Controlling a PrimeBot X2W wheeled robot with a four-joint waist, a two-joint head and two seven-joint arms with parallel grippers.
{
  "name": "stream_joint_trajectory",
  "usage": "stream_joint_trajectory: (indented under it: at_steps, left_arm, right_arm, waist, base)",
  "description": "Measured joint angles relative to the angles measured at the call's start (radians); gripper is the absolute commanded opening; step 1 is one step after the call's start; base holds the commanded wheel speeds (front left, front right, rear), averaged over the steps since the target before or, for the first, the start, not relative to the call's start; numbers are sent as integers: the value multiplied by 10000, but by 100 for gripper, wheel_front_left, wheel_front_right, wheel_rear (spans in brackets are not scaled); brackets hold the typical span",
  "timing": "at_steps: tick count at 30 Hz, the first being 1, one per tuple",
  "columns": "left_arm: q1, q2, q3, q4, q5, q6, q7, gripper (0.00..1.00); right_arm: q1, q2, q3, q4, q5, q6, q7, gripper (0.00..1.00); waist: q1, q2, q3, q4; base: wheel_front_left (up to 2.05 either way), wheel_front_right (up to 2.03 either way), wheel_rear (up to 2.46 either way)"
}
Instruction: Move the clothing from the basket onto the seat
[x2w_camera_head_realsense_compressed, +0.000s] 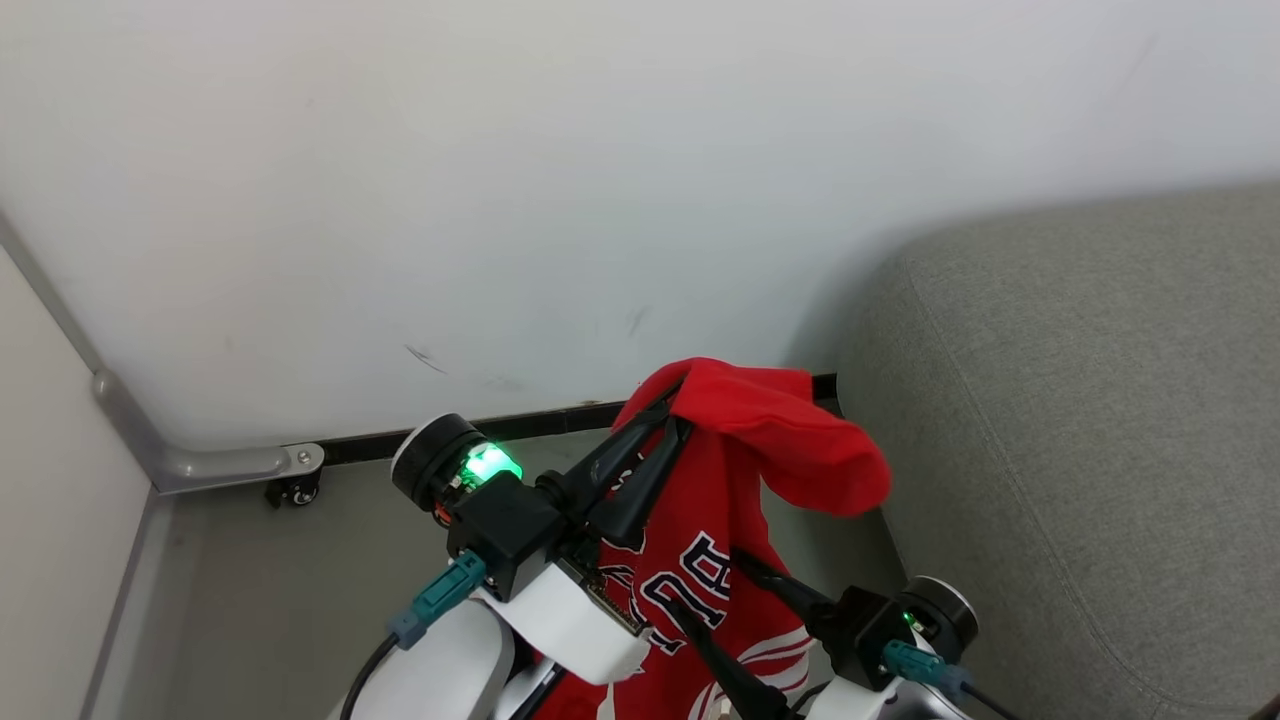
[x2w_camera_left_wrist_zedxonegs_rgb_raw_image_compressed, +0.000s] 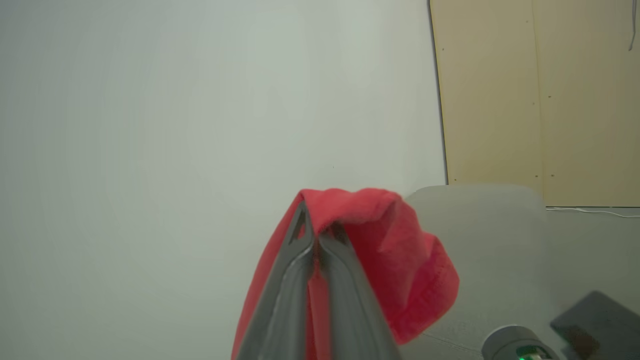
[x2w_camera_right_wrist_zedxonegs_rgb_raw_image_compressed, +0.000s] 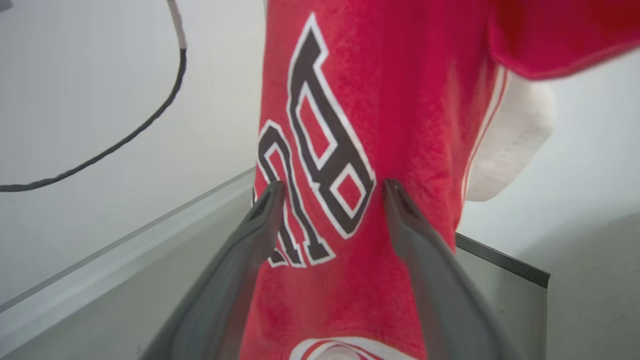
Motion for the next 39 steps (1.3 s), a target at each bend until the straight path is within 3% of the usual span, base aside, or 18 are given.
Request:
stream_joint_trajectory:
  at_steps: [15,16,17,26,39]
  left_arm:
    - [1,-10,-949,-217,-351,0,19,0]
    - [1,-10,-989,-238,-370,0,33,0]
    - [1,-10,-1022,-253,-407,0,48,0]
    - [1,-15,-1026,-265,-441,8,59,0]
    - [62,525,38,813,-420,660,194,0]
  right_arm:
    - [-22,-10,345,706,336,0,0,100]
    - [-22,-10,372,759,387,0,0,38]
    - [-22,-10,353,763,391,0,0,0]
    - [-174,-13,-10,830,767,0,0,0]
    - [-114,-12,-888,662,1275,0,0,0]
  waist:
    - [0,0,-197,101]
    - [-1,0,-202,114]
    - [0,0,-204,128]
    - [0,0,-230,272]
    - [0,0,-210,238]
  base:
    - [0,0,0]
    - [0,0,0]
    - [0,0,0]
    - [0,0,0]
    - [0,0,0]
